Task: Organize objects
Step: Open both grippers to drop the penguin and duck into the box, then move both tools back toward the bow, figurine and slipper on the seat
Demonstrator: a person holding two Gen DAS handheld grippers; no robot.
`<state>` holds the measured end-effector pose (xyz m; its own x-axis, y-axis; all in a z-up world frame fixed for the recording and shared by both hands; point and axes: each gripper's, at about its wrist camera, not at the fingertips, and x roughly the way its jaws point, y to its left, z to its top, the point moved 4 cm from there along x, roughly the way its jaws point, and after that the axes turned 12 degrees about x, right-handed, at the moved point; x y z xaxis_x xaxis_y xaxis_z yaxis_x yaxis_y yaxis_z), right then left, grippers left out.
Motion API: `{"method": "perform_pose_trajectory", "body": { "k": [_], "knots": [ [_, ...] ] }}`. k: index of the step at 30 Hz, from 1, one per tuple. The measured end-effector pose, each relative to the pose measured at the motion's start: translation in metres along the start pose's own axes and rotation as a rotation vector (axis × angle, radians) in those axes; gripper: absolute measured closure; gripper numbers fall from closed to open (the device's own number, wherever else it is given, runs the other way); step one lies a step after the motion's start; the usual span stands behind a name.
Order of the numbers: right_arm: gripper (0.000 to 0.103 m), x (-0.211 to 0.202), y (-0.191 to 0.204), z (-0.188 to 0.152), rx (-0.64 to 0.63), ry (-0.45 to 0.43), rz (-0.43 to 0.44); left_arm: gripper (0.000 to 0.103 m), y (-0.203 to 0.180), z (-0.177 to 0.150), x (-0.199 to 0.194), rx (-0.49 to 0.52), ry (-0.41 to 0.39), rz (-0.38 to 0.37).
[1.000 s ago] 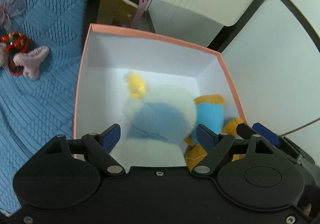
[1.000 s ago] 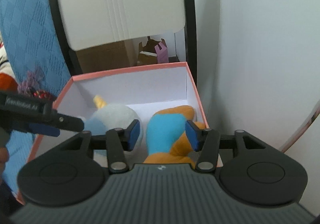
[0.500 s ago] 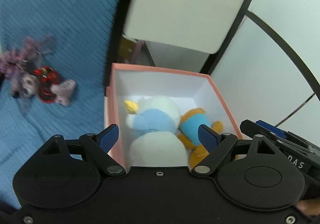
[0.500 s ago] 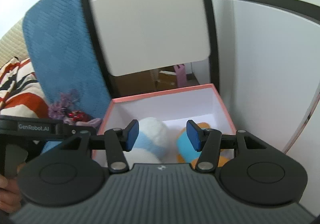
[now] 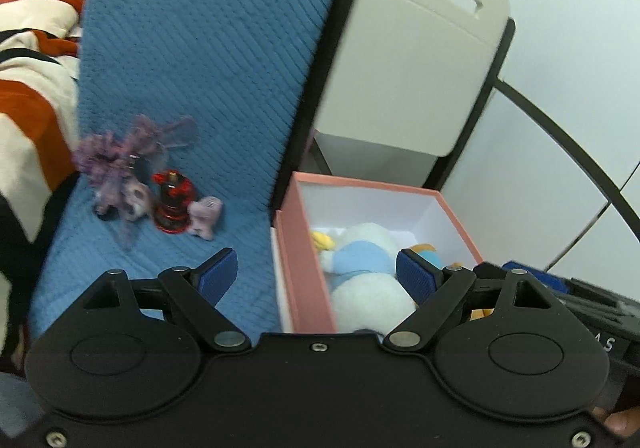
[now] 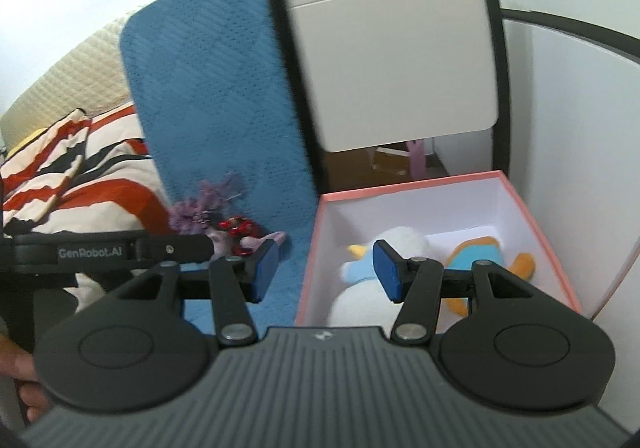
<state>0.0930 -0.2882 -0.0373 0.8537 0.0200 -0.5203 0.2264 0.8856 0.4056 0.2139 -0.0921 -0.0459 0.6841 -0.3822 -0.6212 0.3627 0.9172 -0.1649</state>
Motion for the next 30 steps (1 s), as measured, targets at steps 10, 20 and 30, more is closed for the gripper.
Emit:
{"method": "perform_pose_trajectory", "body": {
  "k": [10,20,30],
  "knots": [
    [0.048,0.001,0.049,-0.043,0.001,0.016,0.042,0.01,0.048,-0.02,-0.044,-0.048,-0.084,0.023],
    [0.048,0.011,0.076,-0.079,0.003,0.059,0.025,0.007,0.073,-0.031,-0.061,-0.039,-0.119,0.031],
    [0.047,0.018,0.092,-0.087,-0.025,0.066,0.018,0.001,0.091,-0.039,-0.067,-0.029,-0.126,0.075]
  ]
}}
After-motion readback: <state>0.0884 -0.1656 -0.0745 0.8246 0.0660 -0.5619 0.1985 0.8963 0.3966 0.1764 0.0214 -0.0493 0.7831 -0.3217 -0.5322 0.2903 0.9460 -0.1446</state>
